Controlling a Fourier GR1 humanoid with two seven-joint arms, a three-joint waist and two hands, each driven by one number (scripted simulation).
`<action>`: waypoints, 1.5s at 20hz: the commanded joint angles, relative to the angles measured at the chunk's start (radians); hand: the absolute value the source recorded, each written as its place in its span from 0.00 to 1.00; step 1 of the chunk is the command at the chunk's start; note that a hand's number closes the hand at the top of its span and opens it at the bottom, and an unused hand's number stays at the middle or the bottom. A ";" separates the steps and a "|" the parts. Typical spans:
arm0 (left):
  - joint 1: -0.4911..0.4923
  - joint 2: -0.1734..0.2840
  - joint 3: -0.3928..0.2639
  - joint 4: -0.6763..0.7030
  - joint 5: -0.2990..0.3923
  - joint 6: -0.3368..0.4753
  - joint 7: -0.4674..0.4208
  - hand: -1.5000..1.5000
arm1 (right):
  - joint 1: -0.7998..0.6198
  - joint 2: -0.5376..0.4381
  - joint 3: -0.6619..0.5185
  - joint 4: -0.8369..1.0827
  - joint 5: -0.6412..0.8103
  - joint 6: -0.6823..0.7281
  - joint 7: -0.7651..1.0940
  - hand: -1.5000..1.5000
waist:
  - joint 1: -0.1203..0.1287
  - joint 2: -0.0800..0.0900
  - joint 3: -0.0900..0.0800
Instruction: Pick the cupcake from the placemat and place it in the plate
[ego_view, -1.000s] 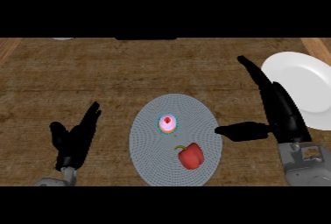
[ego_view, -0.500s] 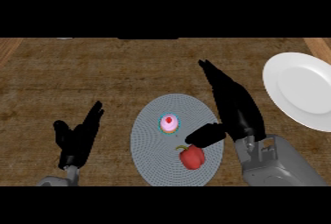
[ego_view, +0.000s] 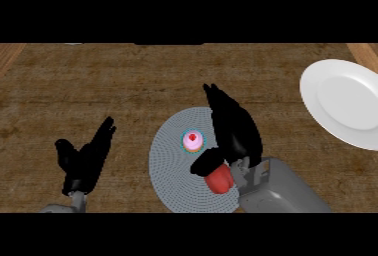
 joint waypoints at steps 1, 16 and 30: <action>0.049 -0.023 -0.011 0.063 -0.011 -0.023 -0.022 0.50 | 0.052 0.045 0.021 0.031 0.027 0.009 0.000 0.00 | -0.003 0.006 -0.006; 0.025 -0.057 0.013 0.025 -0.061 -0.007 0.033 0.50 | -0.006 0.129 -0.040 0.217 0.169 0.044 -0.008 0.00 | -0.001 0.006 -0.006; 0.049 -0.084 0.019 0.027 -0.075 -0.048 0.018 0.50 | -0.070 0.129 0.030 0.437 0.075 0.050 -0.122 1.00 | 0.010 0.008 -0.006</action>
